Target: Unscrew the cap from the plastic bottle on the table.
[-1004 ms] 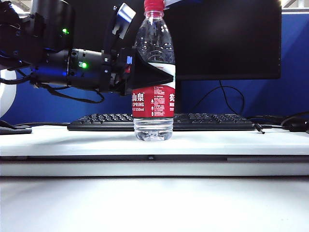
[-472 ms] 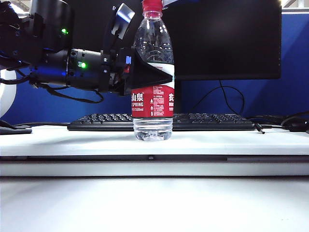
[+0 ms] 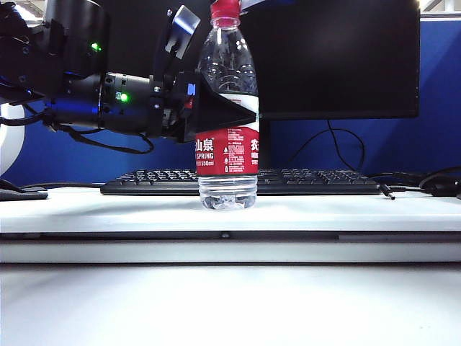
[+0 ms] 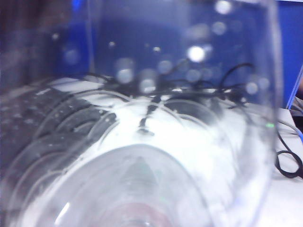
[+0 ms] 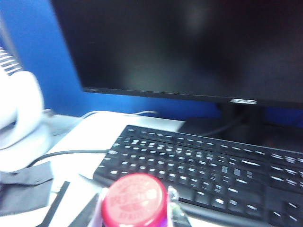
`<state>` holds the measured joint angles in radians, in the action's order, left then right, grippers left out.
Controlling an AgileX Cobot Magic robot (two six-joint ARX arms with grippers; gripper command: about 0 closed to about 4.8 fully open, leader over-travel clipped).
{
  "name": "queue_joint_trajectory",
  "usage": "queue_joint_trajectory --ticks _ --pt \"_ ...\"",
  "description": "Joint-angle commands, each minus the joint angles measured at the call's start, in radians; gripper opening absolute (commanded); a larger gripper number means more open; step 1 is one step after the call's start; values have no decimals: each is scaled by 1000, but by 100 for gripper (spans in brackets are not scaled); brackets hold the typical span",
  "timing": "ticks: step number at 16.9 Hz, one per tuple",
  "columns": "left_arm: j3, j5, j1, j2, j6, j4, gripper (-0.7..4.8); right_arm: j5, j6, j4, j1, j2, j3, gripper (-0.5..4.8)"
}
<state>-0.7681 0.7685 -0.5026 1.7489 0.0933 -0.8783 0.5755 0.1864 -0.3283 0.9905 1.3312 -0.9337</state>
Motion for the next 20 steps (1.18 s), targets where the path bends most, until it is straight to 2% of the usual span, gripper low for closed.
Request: queue_joint_trajectory --ticks 1,6,12,15,16,18,19,20 --pt "3 -3 -3 5 4 32 237 -155 0 8 -26 -1 -3 143" --pt "4 22 -3 5 4 40 237 -321 -12 69 -79 -3 -2 143" --pt "5 21 -3 5 5 58 236 -435 -35 162 -158 -24 -2 143" --pt "5 21 -3 5 8 58 237 -580 -40 171 -228 -34 -2 143" --pt "5 21 -3 5 8 59 237 -682 -55 171 -265 -35 -2 143" --pt "5 22 -3 5 8 59 237 -815 -64 171 -309 -35 -2 143" --pt "5 22 -3 5 12 60 237 -945 -76 171 -356 -35 -2 143" --pt "5 22 -3 5 11 61 237 -1014 -101 172 -386 -35 -2 143"
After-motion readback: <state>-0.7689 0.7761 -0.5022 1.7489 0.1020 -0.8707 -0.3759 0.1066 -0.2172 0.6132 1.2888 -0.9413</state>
